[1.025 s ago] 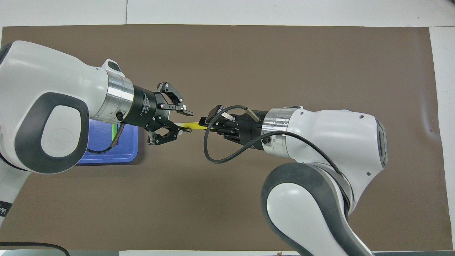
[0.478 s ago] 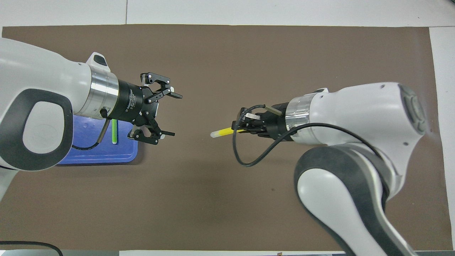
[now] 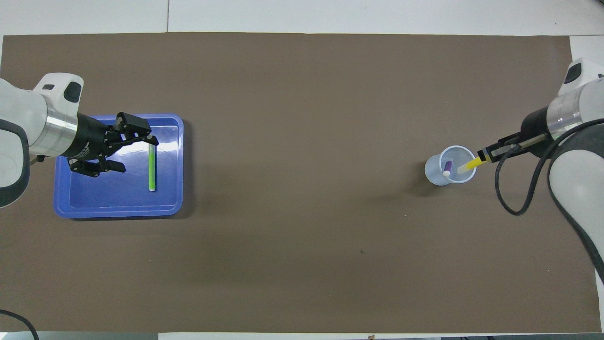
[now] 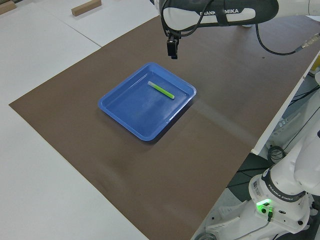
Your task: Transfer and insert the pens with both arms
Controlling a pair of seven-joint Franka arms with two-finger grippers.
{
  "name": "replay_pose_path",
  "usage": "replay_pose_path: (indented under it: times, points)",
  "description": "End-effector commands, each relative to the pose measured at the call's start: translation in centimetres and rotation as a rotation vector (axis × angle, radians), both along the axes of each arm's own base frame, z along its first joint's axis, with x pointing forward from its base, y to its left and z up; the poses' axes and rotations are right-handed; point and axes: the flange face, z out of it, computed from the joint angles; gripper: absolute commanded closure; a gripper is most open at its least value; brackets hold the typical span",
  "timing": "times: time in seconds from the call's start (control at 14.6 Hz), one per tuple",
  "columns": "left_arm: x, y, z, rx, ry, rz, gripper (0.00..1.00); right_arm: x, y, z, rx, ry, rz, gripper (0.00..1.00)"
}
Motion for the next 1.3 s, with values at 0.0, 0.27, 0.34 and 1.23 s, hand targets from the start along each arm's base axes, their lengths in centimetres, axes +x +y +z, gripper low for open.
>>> replay_pose_path:
  times: [0.0, 0.27, 0.34, 1.23]
  points:
    - [0.2, 0.7, -3.5, 0.072, -0.066, -0.221, 0.0, -0.3, -1.1, -2.0, -0.016, 0.013, 0.015, 1.0]
    - [0.5, 1.3, -7.9, 0.131, -0.111, -0.418, 0.0, 0.0, -0.7, -4.6, -0.014, -0.026, -0.003, 1.0]
    - [0.5, 1.1, -9.4, 0.165, -0.123, -0.467, 0.0, 0.3, -0.7, -5.0, -0.013, -0.035, -0.006, 1.0]
    - [1.7, -0.4, -16.2, 0.235, -0.129, -0.592, 0.33, -0.4, -0.8, -4.6, 0.152, 0.017, -0.081, 0.0]
